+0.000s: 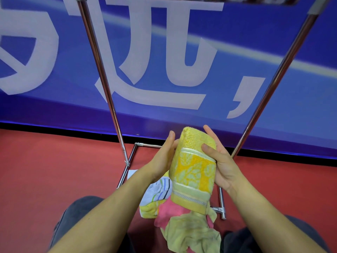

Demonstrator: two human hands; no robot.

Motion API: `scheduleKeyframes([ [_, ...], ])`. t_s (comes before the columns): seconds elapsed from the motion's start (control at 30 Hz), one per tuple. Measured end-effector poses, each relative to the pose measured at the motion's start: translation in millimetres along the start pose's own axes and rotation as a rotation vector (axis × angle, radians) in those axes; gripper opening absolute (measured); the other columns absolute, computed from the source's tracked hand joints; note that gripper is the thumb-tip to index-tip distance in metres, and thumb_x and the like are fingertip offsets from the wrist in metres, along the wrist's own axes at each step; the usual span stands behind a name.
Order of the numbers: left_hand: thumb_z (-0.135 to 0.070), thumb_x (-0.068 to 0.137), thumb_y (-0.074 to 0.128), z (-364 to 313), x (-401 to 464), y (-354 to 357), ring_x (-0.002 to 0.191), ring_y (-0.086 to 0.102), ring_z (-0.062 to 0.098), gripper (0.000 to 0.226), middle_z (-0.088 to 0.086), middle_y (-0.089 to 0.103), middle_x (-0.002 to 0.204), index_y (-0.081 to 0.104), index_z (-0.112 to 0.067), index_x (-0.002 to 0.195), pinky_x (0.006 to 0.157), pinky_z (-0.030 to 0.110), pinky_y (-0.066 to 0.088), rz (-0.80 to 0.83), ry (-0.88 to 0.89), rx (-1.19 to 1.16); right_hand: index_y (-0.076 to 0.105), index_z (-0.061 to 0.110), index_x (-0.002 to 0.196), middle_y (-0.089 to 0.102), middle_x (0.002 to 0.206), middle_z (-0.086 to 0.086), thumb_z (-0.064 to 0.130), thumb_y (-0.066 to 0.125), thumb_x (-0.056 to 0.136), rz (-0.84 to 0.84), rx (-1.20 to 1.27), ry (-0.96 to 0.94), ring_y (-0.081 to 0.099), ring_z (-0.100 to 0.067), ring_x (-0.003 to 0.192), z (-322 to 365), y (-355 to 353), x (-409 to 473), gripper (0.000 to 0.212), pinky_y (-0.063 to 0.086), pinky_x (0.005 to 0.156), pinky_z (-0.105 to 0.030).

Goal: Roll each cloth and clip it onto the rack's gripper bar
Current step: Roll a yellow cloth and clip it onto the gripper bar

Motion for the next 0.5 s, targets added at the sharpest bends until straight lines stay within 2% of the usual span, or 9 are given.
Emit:
scheduleKeyframes([
  [0.17, -0.073, 0.095, 0.025, 1, 0, 2, 0.133, 0.058, 0.03, 0.08, 0.013, 0.063, 0.141, 0.058, -0.017, 0.141, 0.117, 0.053, 0.039, 0.016, 0.025, -0.014, 0.045, 0.029, 0.148, 0.064, 0.135, -0.018, -0.001, 0.061, 0.087, -0.046, -0.056, -0.04, 0.064, -0.037, 0.12, -1, -1, 3, 0.07, 0.059, 0.089, -0.047],
  [0.27, -0.069, 0.093, 0.044, 4, -3, 4, 0.131, 0.06, 0.024, 0.069, 0.006, 0.065, 0.139, 0.058, -0.021, 0.141, 0.113, 0.047, 0.043, 0.023, 0.015, -0.026, 0.046, 0.029, 0.148, 0.066, 0.131, -0.019, -0.002, 0.064, 0.085, -0.081, -0.09, -0.076, 0.065, -0.037, 0.119, -3, -2, 4, 0.072, 0.057, 0.094, -0.05],
  [0.4, -0.039, 0.093, 0.072, 11, -1, 4, 0.12, 0.067, 0.031, 0.047, 0.01, 0.071, 0.128, 0.06, -0.019, 0.134, 0.108, 0.056, 0.048, -0.03, 0.065, 0.096, 0.046, 0.03, 0.147, 0.067, 0.128, -0.021, 0.002, 0.067, 0.085, -0.089, -0.162, -0.099, 0.066, -0.038, 0.117, -6, -1, 6, 0.071, 0.058, 0.093, -0.05],
  [0.5, -0.032, 0.086, 0.081, 14, 0, 5, 0.113, 0.072, 0.028, 0.045, 0.006, 0.075, 0.12, 0.066, -0.02, 0.126, 0.105, 0.055, 0.051, -0.073, 0.053, 0.135, 0.047, 0.031, 0.146, 0.068, 0.126, -0.021, 0.003, 0.068, 0.087, -0.095, -0.205, -0.104, 0.068, -0.036, 0.112, -10, -2, 7, 0.069, 0.059, 0.091, -0.048],
])
Point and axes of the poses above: each hand's wrist, its own x-axis towards the middle knuckle, its own y-axis out of the palm, z = x × y, the point moved 1 cm from there along x, towards the middle knuckle
